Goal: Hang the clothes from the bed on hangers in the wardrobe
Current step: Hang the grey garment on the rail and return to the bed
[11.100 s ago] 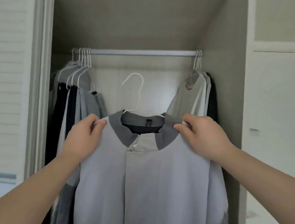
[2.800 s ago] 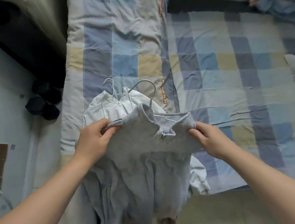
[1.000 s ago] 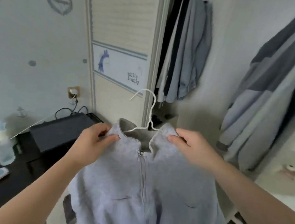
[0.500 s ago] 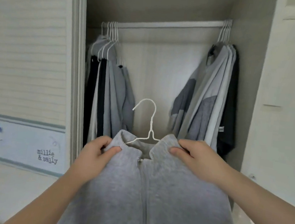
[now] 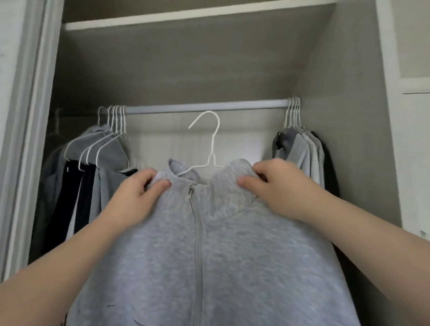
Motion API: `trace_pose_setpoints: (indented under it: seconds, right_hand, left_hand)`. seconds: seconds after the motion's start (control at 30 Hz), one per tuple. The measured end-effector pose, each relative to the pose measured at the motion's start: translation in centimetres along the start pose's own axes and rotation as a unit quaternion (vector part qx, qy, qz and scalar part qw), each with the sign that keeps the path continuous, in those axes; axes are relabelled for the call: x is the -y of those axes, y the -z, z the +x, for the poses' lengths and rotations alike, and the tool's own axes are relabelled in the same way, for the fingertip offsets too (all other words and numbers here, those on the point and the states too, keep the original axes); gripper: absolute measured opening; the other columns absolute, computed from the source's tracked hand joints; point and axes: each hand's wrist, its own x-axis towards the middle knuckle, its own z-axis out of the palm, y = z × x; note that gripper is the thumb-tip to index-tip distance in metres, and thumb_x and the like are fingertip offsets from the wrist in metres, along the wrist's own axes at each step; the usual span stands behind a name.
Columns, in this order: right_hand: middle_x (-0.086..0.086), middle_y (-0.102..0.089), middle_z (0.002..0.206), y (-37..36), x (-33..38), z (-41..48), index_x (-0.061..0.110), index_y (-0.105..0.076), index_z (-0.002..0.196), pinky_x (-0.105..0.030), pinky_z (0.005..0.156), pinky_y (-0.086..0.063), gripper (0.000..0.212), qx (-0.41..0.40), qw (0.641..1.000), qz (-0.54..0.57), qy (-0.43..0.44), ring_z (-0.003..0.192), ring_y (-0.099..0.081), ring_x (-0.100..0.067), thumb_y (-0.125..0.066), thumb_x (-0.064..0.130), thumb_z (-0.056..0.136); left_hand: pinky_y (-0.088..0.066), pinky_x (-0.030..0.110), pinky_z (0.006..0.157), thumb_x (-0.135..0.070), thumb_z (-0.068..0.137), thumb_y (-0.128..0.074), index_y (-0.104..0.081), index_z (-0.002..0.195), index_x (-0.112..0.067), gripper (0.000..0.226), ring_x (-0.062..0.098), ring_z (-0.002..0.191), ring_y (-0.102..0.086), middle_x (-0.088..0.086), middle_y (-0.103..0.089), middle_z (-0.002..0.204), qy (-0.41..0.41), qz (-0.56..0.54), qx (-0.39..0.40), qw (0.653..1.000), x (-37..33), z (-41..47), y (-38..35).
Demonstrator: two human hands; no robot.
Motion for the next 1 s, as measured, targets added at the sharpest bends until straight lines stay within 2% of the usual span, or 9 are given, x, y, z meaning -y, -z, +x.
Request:
trace_pose_setpoints:
  seconds: [0.07,0.2,0.4,0.5,0.63,0.73,0.83,0.9,1.0]
  right_hand:
    - [-0.002,-0.039,0.054,0.0,-0.5,1.8,0.01,-0.039,0.06,-0.028,0.048,-0.026,0.051,-0.006,1.0,-0.007,-0.014,0.051,-0.038,-0.014,-0.058,0.043,0.094]
    - [0.002,-0.037,0.051,0.0,-2.1,4.9,0.016,-0.036,0.055,-0.031,0.052,-0.029,0.054,-0.007,0.997,0.016,-0.077,0.051,-0.038,-0.014,-0.058,0.048,0.092]
    - [-0.005,-0.044,0.061,0.7,-1.8,8.4,0.014,-0.05,0.067,-0.031,0.055,-0.029,0.04,-0.023,0.99,0.007,-0.141,0.057,-0.041,-0.017,-0.057,0.042,0.095]
    - [-0.007,-0.045,0.06,1.0,-1.0,10.7,0.007,-0.061,0.071,-0.029,0.051,-0.028,0.035,-0.081,0.983,-0.005,-0.164,0.054,-0.04,-0.018,-0.062,0.035,0.091]
    - [-0.007,-0.045,0.061,0.3,-0.5,14.5,0.007,-0.06,0.069,-0.027,0.047,-0.029,0.028,-0.159,0.97,-0.008,-0.183,0.054,-0.038,-0.018,-0.065,0.026,0.089]
    - [-0.008,-0.049,0.066,-1.0,-0.2,17.4,0.006,-0.062,0.07,-0.028,0.057,-0.035,0.028,-0.181,0.963,0.009,-0.2,0.06,-0.043,-0.019,-0.065,0.028,0.088]
    - [-0.009,-0.052,0.069,-2.5,-0.2,19.7,-0.009,-0.065,0.087,-0.03,0.064,-0.038,0.038,-0.203,0.956,0.018,-0.212,0.064,-0.046,-0.02,-0.065,0.029,0.086]
    - [-0.01,-0.057,0.072,-3.9,0.1,21.0,-0.009,-0.068,0.093,-0.03,0.062,-0.041,0.037,-0.21,0.954,0.029,-0.212,0.066,-0.05,-0.021,-0.066,0.027,0.086]
    - [-0.013,-0.069,0.084,-6.2,0.6,22.6,0.0,-0.071,0.089,-0.035,0.071,-0.053,0.028,-0.221,0.948,0.044,-0.226,0.073,-0.062,-0.024,-0.069,0.027,0.085]
  left_hand:
    - [-0.035,0.031,0.06,-0.031,0.098,-0.058,-0.048,0.074,-0.008,0.035,0.015,0.061,-0.043,0.005,-0.048,0.066,-0.017,0.009,-0.025,1.0,0.5,2.5,-1.3]
    - [-0.034,0.027,0.059,-0.029,0.099,-0.058,-0.052,0.079,-0.004,0.033,0.014,0.062,-0.043,0.01,-0.052,0.069,-0.032,-0.006,-0.053,0.998,2.4,7.5,-3.5]
    - [-0.038,0.031,0.06,-0.033,0.095,-0.064,-0.051,0.07,-0.014,0.034,0.005,0.055,-0.042,-0.001,-0.049,0.062,-0.06,-0.08,-0.066,0.993,4.3,14.5,-7.0]
    - [-0.049,0.04,0.07,-0.058,0.083,-0.058,-0.057,0.078,-0.022,0.037,0.027,0.073,-0.058,-0.004,-0.06,0.066,-0.05,-0.092,-0.085,0.991,5.1,17.9,-8.7]
    - [-0.048,0.043,0.091,-0.051,0.092,-0.055,-0.058,0.085,-0.035,0.018,0.027,0.101,-0.06,-0.009,-0.068,0.092,-0.01,-0.128,-0.125,0.984,4.9,21.6,-11.1]
    - [-0.042,0.039,0.105,-0.062,0.094,-0.041,-0.064,0.108,-0.025,0.046,0.022,0.117,-0.058,-0.005,-0.066,0.115,0.039,-0.314,-0.109,0.942,3.7,23.3,-11.7]
    - [-0.035,0.035,0.114,-0.087,0.077,-0.042,-0.057,0.132,-0.024,0.085,0.016,0.128,-0.053,-0.005,-0.062,0.133,-0.012,-0.399,-0.047,0.916,3.3,24.1,-12.4]
    - [-0.041,0.04,0.112,-0.096,0.057,-0.053,-0.059,0.124,-0.029,0.094,0.014,0.123,-0.058,-0.008,-0.067,0.125,-0.044,-0.396,-0.052,0.916,4.3,25.0,-13.1]
    - [-0.048,0.041,0.103,-0.093,0.049,-0.064,-0.06,0.113,-0.03,0.09,0.016,0.112,-0.064,-0.009,-0.07,0.114,-0.003,-0.365,-0.077,0.928,5.7,26.1,-13.8]
